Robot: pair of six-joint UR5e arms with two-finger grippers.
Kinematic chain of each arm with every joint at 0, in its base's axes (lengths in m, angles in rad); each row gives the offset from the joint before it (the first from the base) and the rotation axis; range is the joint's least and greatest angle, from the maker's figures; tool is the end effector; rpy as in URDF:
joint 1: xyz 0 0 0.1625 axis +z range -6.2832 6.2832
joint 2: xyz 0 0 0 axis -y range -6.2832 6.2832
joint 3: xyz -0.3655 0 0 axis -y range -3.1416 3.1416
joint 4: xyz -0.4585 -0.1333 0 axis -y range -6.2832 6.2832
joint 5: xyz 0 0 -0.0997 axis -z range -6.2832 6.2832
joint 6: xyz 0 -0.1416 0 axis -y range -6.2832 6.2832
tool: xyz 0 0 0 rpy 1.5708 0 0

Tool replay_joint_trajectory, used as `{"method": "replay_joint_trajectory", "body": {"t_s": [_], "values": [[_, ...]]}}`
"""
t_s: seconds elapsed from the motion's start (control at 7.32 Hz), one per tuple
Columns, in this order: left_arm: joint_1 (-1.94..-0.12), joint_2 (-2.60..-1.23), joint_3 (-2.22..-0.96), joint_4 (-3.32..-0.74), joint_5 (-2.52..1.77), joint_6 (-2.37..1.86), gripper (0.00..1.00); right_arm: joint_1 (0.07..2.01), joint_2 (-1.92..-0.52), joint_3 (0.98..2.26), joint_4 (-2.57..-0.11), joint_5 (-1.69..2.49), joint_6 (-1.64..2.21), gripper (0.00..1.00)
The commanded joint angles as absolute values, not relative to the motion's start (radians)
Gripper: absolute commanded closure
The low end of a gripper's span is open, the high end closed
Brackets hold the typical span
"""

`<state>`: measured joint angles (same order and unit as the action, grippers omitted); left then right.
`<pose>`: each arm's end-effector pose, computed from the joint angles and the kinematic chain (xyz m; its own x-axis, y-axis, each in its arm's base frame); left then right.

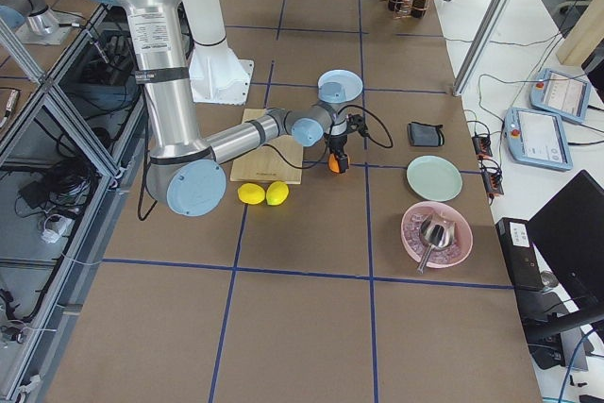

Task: Pick orange to plate
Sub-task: 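Lower the right gripper and grasp the orange, then carry the orange with the right gripper over the white plate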

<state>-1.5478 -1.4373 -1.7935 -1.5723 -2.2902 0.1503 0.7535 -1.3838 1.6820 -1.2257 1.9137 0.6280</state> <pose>-0.0281 -0.5178 0.5809 0.7387 0.2252 -0.6353 -0.1350 0.9729 0.1878 -0.4271 -0.5182 0.4338 0.7452 -0.3458 0.5701 0.1800 0.9276 0.3273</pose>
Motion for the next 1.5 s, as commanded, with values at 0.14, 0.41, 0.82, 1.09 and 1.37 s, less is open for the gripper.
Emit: {"method": "replay_joint_trajectory", "body": {"t_s": [0.14,0.41,0.82,1.09,1.37], "values": [[-1.548,-1.437,-1.795,-1.572,-2.289,0.149,0.0,0.75,-1.353,1.71,-1.229,1.919,0.632,0.71],[-1.549,-1.43,-1.79,-1.566,-2.29,0.15,0.0,0.741,-1.223,1.72,-1.296,1.922,0.719,0.7],[-1.549,-1.413,-1.792,-1.568,-2.295,0.15,0.0,0.658,-0.976,1.71,-1.48,1.913,0.909,0.65],[-1.549,-1.413,-1.798,-1.568,-2.295,0.15,0.0,0.589,-0.808,1.61,-1.524,1.861,1.018,0.65],[-1.549,-1.413,-1.807,-1.568,-2.295,0.15,0.0,0.528,-0.653,1.406,-1.526,1.777,1.081,0.64]]}}
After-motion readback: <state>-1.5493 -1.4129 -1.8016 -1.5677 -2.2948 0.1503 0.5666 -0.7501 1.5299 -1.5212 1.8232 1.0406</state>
